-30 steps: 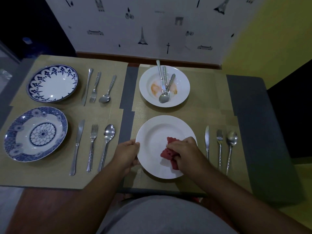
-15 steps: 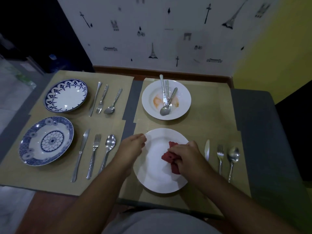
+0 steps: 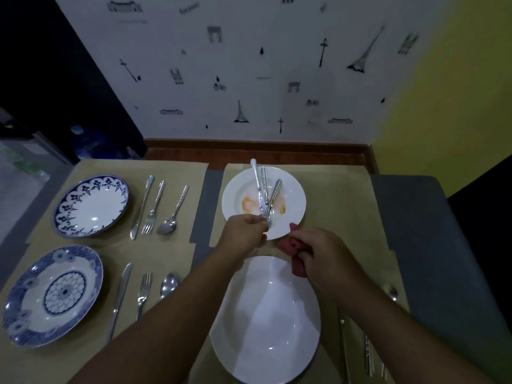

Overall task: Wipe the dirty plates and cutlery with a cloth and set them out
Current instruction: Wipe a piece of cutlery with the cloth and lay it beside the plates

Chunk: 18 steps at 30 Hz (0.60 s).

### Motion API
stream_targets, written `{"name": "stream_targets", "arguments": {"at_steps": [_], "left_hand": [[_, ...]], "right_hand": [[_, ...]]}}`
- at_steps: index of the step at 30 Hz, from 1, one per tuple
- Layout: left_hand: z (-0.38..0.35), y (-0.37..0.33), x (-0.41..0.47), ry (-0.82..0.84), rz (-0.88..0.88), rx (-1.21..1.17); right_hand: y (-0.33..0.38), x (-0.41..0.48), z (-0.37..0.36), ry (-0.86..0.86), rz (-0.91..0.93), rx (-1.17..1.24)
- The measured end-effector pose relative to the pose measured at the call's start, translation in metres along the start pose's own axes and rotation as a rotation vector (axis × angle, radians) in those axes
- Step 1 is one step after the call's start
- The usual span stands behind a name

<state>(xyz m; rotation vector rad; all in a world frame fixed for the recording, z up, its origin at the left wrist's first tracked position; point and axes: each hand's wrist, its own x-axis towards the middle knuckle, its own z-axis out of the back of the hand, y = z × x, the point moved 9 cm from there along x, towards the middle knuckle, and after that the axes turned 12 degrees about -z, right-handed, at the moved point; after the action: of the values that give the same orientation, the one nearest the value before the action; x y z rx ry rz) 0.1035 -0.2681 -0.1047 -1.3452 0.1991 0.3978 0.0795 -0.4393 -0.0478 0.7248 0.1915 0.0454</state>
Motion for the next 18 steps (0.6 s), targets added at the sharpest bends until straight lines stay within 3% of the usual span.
{"name": "stream_targets", "arguments": {"at_steps": [5, 18], "left_hand": [[-0.01, -0.02, 0.075, 0.033, -0.18, 0.383], [-0.048, -0.022, 0.139, 0.058, -0.365, 0.667]], "right_hand": [[0.004, 0.024, 0.009, -0.065, -0.024, 0.035], [0.001, 0.056, 0.002, -0.072, -0.136, 0.019]]}}
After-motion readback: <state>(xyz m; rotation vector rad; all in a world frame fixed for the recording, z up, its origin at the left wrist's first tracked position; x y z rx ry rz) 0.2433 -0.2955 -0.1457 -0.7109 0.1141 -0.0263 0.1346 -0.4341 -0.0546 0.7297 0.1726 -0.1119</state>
